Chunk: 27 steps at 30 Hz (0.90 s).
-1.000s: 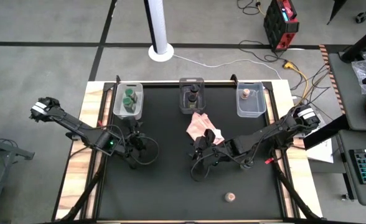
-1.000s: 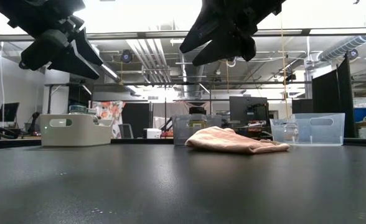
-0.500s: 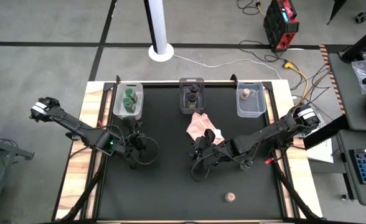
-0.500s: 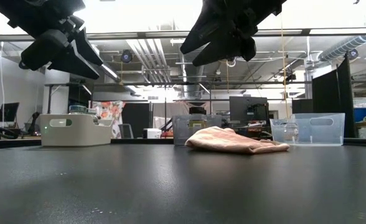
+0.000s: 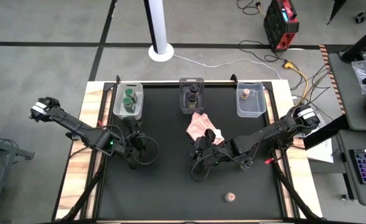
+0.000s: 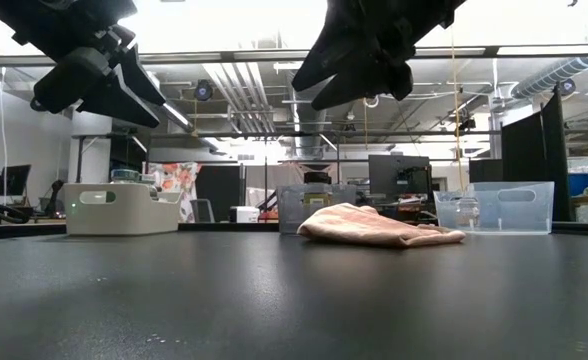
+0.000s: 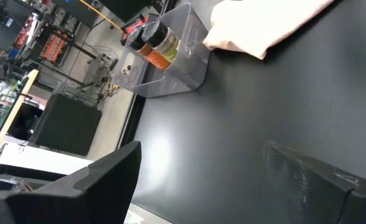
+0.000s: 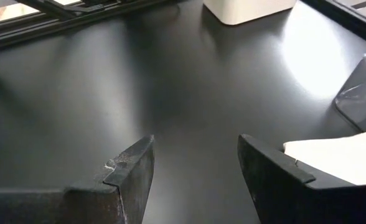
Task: Sort spices by type
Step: Put the black seasoning bottle into the black bin
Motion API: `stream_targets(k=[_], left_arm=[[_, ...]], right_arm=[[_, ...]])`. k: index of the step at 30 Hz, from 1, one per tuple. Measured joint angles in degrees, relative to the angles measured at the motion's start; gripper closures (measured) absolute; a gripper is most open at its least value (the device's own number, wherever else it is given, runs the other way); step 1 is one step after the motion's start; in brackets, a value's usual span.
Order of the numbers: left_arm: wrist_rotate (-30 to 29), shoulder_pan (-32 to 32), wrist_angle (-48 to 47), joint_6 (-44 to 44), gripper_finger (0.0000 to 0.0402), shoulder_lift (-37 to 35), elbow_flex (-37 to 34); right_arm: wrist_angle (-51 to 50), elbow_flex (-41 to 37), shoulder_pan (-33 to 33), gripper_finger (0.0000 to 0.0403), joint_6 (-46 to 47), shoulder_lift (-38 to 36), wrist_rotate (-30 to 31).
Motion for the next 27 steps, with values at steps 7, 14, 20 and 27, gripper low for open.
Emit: stream_targets(k=[7,14,20,27], left_arm=[[0.0,0.0,0.0,0.0,0.0082,0.0,0.0],[-0.07,0.0,0.0,0.0,0.0082,0.01,0.0],[-1.75,0.0,0.2,-0.01,0.0082,0.0,0.0],[-3.69,0.0,0.41,-0.02,0.0082,0.01,0.0]], right_arm=[[0.03,-0.96,0.0,0.0184,-0.03,0.0,3.59],[0.0,-1.92,0.0,0.0184,-0.02,0.02,7.32],[-0.04,-1.94,0.0,0.0184,-0.04,0.02,7.32],[-2.89,-1.46,0.0,0.0184,2.12,-0.09,7.19]])
